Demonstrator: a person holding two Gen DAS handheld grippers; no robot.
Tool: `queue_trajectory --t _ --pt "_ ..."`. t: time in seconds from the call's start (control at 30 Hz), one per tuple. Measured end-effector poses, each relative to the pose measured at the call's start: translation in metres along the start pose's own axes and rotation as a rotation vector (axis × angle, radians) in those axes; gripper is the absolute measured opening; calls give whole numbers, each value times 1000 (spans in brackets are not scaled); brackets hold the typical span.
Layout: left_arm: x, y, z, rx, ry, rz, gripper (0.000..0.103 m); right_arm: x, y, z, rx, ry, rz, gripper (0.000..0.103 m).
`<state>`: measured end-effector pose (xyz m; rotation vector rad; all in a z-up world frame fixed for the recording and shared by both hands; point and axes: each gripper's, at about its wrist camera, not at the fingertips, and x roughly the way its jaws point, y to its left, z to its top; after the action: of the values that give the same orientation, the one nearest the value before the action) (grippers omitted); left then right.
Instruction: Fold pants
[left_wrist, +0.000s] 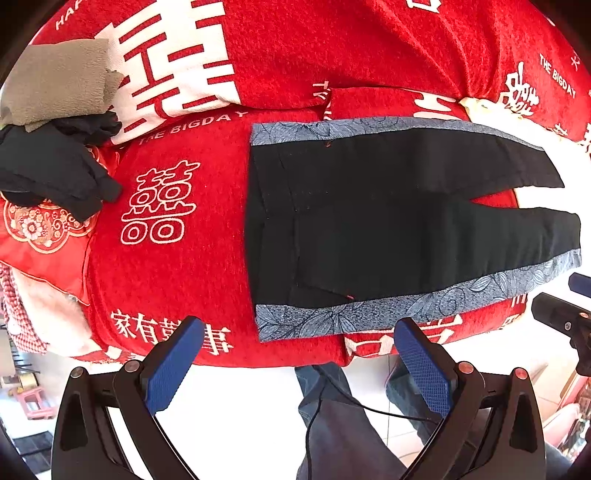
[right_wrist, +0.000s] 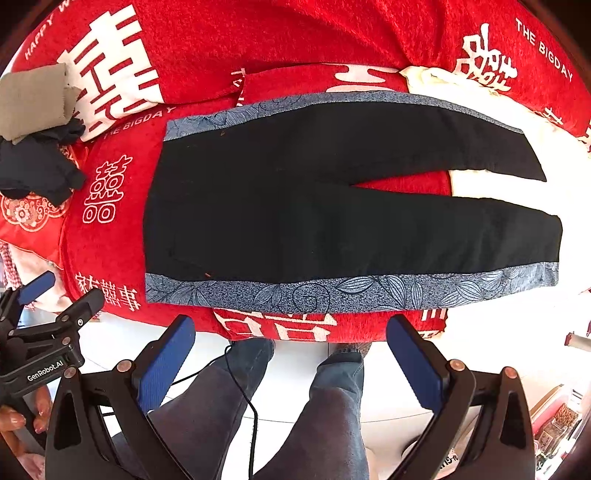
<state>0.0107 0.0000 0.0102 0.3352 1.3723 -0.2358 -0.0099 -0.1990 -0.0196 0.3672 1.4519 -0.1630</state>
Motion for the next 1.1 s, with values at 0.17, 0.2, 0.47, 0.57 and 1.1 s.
queue_trajectory --t 0.17,0.2,0.47,0.57,1.1 --pt "-1 1 1 -7 -2 7 103 0 -1 1 4 2 -4 103" --pt "-1 1 1 -6 -3 7 103 0 -1 1 4 3 -6 103" --pt "-2 -1 3 -4 -6 8 103 0 -1 3 -6 4 -16 103" --pt "-2 -1 3 -4 -6 11 103 0 -1 3 -6 5 -17 103" --pt "-13 -10 7 -41 -11 54 103 -8 0 5 -114 -30 -55 103"
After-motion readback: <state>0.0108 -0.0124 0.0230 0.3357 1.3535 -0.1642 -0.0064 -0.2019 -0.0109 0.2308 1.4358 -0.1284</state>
